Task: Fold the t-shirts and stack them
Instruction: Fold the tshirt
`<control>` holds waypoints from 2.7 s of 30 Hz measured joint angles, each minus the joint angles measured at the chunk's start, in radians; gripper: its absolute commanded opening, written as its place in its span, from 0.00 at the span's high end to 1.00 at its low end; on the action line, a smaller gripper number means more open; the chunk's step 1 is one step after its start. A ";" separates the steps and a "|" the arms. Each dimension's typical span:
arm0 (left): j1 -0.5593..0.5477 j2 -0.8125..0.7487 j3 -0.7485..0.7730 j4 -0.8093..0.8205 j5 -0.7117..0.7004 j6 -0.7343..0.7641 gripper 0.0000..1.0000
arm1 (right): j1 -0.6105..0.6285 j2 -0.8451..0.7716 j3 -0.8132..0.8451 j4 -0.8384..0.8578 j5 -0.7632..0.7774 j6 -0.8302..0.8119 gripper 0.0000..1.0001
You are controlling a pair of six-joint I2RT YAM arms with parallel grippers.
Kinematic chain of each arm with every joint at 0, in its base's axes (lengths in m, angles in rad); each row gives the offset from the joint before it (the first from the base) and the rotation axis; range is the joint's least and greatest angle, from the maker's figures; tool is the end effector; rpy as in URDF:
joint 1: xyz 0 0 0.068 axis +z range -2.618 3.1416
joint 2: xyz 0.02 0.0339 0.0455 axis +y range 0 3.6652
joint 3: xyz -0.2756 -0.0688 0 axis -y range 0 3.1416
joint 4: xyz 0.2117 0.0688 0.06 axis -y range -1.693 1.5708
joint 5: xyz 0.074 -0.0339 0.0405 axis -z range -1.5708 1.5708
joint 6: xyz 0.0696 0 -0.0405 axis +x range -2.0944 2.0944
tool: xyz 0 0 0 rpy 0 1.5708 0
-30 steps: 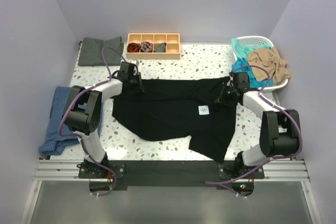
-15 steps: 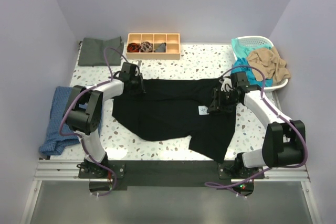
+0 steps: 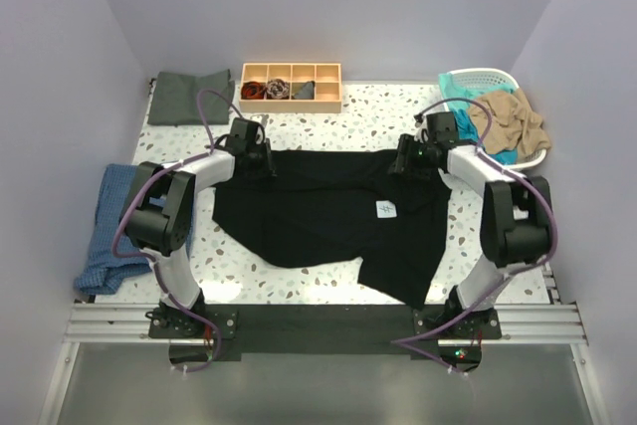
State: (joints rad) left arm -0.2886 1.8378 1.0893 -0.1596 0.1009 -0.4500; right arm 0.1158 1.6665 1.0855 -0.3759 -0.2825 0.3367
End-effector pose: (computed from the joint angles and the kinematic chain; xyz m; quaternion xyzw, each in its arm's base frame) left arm 0.3592 -0.1140 0.1663 -0.0598 0.9427 -0.1617 0.2858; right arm 0.3329 0.0583 0.2067 0.0617 0.9427 0.1979 0.2614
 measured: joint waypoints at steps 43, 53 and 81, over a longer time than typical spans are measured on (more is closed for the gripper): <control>-0.125 -0.249 -0.245 -0.075 0.161 0.008 0.75 | 0.122 -0.120 -0.014 -0.026 0.031 -0.067 0.51; -0.241 -0.410 -0.353 -0.299 -0.069 -0.143 0.75 | 0.122 -0.140 -0.087 -0.031 0.028 -0.068 0.49; -0.336 -0.809 -0.364 -0.620 -0.494 -0.554 0.70 | 0.125 -0.318 -0.162 -0.129 0.168 0.003 0.46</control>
State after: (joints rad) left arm -0.6243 1.0286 0.7258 -0.7799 -0.3935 -1.0039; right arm 0.2409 1.3487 0.9237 -0.5053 -0.1146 0.3401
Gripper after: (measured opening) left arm 0.292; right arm 0.543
